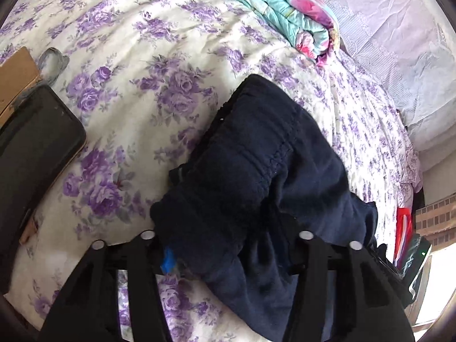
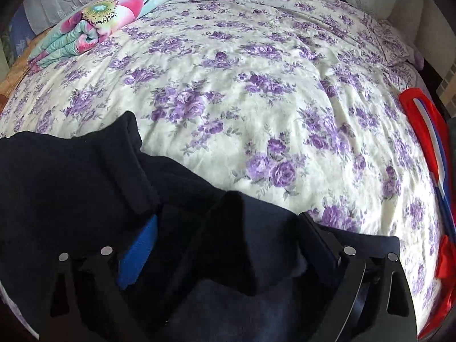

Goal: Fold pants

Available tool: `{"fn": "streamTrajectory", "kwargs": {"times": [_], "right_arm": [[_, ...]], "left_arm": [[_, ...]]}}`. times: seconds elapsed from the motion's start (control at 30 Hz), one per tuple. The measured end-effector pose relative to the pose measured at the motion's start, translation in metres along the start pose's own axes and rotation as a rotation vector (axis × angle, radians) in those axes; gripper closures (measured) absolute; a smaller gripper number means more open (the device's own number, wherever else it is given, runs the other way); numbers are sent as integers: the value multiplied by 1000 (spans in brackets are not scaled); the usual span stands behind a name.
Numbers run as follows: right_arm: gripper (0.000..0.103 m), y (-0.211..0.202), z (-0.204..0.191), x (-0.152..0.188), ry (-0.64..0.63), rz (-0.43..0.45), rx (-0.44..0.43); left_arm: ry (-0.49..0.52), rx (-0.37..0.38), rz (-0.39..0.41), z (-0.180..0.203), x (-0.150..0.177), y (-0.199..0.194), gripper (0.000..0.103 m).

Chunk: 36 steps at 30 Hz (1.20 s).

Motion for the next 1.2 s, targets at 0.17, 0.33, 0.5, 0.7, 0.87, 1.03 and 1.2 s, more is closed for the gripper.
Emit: {"fn": "streamTrajectory", "kwargs": {"times": [0.17,0.33,0.5,0.7,0.87,1.03,1.2], "right_arm": [[7,-64,5,-3,91,147,-182],[7,-75,30,40,75,124,-133],[7,-49,53,75,172,39,-135],[4,-46,46,78,122,42,-85],[4,-91,58,65,111,178,-53],[4,-71,73,92,61,87,35],[3,-39,82,112,187,-10,-40]], "left_arm": [[73,9,36,8,-1,-20,65],[152,-24,69,16,2,-31,65],[16,26,-9,-3,2,-5,60],[16,18,-4,7,0,12,32],[62,-45,25,9,-5,0,59],[174,-51,80,29,-7,-33,64],[375,-92,177,85,-6,-64,65]]}}
Point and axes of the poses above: each gripper's, at about its wrist camera, not at the fingertips, and y roughly the way its jaws point, z to its right, x to its underside, the point moved 9 cm from there along y, roughly the way its jaws point
